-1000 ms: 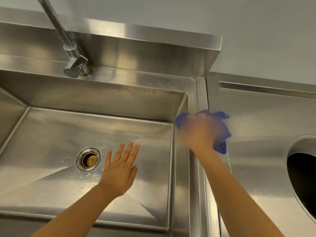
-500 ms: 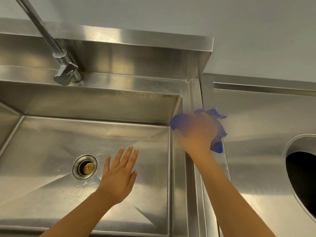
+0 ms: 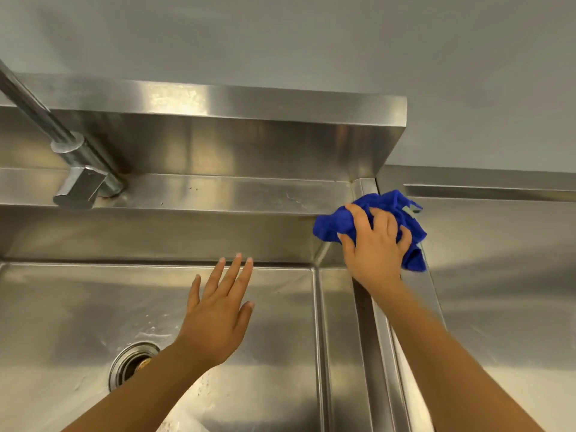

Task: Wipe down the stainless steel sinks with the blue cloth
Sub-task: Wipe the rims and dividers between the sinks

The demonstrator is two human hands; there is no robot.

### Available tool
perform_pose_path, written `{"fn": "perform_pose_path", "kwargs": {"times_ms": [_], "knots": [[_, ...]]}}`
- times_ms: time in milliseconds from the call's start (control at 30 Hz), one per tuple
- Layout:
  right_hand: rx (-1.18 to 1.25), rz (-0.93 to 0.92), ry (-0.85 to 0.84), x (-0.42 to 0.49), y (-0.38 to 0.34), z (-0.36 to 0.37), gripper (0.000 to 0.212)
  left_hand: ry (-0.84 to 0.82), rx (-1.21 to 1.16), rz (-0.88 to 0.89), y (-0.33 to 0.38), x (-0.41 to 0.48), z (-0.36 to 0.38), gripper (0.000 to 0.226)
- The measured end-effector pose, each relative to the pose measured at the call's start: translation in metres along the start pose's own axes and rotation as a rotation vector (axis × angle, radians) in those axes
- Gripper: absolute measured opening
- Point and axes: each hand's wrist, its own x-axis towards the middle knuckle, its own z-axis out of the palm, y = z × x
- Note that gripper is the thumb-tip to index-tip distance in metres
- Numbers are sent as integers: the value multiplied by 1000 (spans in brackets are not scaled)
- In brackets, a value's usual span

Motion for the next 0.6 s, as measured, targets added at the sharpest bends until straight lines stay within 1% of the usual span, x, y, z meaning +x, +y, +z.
{"fn": "perform_pose_path", "kwargs": {"times_ms": [67,133,200,267,333,433,500,600], "knots": [[28,-24,-20,23,2,1,49,17,-51,-10,0,8,0,67],[57,-45,-57,36,8,-2,50,11,-50,-11,-3,16,0,66],[104,-9,-90,47,9,-6,47,7,-53,-13,-11,21,-1,63],[129,67,-109,58,-7,-4,47,23,-63,-15,-22,24,-3,62],[145,83,-146,65,-41,6,47,59,-60,-22,-34,24,-6,62],[218,18,-192,58,-105,27,49,86,-43,-38,-57,20,-12,60],[230,-77,-207,51,-135,34,49,67,-32,-55,-71,16,-15,60],[231,-232,-261,53,-133,26,49,54,-17,-83,-88,16,-19,72]]}}
